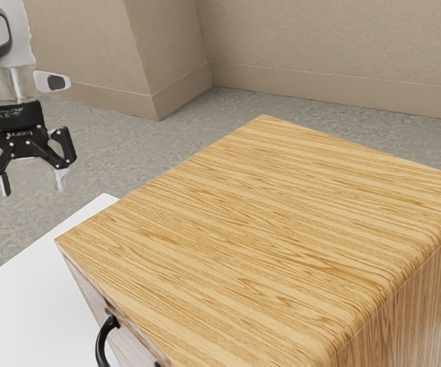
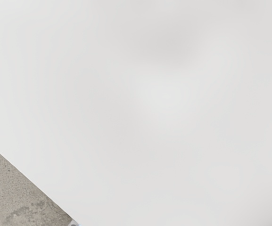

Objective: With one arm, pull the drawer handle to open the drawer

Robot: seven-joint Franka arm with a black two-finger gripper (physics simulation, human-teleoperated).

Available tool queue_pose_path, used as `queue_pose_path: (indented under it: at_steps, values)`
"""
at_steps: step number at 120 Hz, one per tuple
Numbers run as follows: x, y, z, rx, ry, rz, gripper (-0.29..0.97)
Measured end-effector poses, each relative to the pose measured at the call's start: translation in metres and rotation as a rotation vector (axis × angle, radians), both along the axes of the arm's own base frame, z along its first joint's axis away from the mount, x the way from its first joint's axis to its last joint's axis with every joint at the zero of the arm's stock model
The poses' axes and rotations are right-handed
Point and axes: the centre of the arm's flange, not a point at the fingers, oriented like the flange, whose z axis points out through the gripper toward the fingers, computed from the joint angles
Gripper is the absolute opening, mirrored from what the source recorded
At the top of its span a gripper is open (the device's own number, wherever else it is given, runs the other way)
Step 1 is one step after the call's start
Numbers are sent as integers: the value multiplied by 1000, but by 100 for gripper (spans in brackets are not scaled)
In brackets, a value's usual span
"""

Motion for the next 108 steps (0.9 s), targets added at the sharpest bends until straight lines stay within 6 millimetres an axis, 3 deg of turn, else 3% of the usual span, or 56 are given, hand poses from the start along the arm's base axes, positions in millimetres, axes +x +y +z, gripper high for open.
queue_pose_path:
  at_steps: [21,35,40,45,50,54,58,67,78,85,94,108]
  values:
    - [35,-30,7,75,-139,44,68]
    - [30,-19,19,81,-209,141,68]
    - [3,-18,58,113,-288,194,68]
    - [-57,-36,129,178,-432,250,68]
    - [-122,-100,191,224,-585,221,68]
    - [-168,-156,213,225,-670,158,68]
    - [-195,-195,215,204,-705,105,68]
    - [-225,-252,206,175,-748,91,68]
    - [-287,-300,217,159,-880,173,68]
    - [-333,-347,208,219,-962,201,68]
    - [-366,-367,186,213,-1001,341,68]
    - [-365,-375,150,79,-931,625,68]
